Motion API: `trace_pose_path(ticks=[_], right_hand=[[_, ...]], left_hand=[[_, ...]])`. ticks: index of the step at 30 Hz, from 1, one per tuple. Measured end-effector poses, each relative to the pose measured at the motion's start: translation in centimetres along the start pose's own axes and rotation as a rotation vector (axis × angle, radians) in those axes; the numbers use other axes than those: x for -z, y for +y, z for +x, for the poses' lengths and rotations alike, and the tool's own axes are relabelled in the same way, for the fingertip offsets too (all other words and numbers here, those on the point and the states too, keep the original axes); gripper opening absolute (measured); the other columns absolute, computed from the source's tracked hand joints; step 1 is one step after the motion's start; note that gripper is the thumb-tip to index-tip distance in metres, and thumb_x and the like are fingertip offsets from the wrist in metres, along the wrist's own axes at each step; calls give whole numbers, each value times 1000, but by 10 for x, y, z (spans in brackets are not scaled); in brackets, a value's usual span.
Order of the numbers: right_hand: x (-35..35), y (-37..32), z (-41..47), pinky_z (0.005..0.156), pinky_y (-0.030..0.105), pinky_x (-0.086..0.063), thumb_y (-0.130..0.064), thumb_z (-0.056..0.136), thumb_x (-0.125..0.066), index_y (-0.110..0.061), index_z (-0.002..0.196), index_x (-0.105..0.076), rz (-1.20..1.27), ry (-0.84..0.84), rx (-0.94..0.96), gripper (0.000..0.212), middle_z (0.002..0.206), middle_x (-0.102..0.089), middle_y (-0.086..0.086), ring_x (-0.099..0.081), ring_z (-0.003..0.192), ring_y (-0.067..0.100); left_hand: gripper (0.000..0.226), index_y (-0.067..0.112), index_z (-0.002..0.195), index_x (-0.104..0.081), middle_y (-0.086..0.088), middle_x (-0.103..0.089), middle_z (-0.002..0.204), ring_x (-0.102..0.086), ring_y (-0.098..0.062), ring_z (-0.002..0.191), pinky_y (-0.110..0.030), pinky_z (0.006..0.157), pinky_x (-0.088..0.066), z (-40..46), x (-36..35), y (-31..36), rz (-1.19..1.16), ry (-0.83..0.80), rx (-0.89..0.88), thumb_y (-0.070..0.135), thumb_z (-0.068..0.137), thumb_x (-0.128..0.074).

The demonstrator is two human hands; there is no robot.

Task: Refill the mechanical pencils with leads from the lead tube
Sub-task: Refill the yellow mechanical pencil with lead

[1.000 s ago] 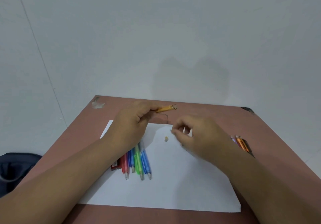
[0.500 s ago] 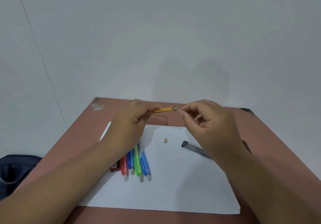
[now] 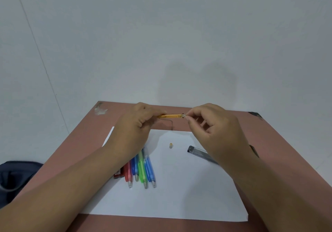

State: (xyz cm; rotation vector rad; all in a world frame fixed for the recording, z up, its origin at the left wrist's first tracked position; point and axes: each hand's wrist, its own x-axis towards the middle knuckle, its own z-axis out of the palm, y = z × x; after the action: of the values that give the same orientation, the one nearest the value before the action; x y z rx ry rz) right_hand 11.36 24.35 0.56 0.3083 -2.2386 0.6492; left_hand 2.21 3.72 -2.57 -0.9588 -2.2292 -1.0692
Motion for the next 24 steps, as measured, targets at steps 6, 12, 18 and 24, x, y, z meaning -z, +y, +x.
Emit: trace_pose_path(ticks=[6,12,18,24], right_hand=[[2,5,2,63,36,-49,-15,94,-65,-20,88,-68,-149,-99,60,8,79,-60,-9,-54,74,14],[4,10,1,50,44,-51,-7,84,-73,-20,85,-64,-456,-237,109,16,79,-57,-6,-51,72,20],[6,0,5,74,30,-46,-21,98,-62,-21,92,-70,-199,-282,-134,10,84,-62,-7,-52,81,11],[-1,5,0,74,15,-46,-20,97,-64,-26,97,-74,74,-158,-373,12,88,-68,-17,-60,87,-1]], left_hand=[[34,30,117,-73,15,-58,99,-52,7,97,-1,81,-35,0,0,-2,34,-11,11,6,96,-60],[34,25,119,-73,6,-63,102,-57,-15,95,-37,70,-55,-2,0,1,161,-2,-92,4,94,-65],[33,23,116,-75,4,-64,97,-56,-14,91,-23,69,-45,-2,-2,0,150,-20,-79,2,93,-65],[32,32,114,-74,17,-63,96,-56,3,92,-7,79,-38,2,-1,-12,26,-58,99,10,97,-59]])
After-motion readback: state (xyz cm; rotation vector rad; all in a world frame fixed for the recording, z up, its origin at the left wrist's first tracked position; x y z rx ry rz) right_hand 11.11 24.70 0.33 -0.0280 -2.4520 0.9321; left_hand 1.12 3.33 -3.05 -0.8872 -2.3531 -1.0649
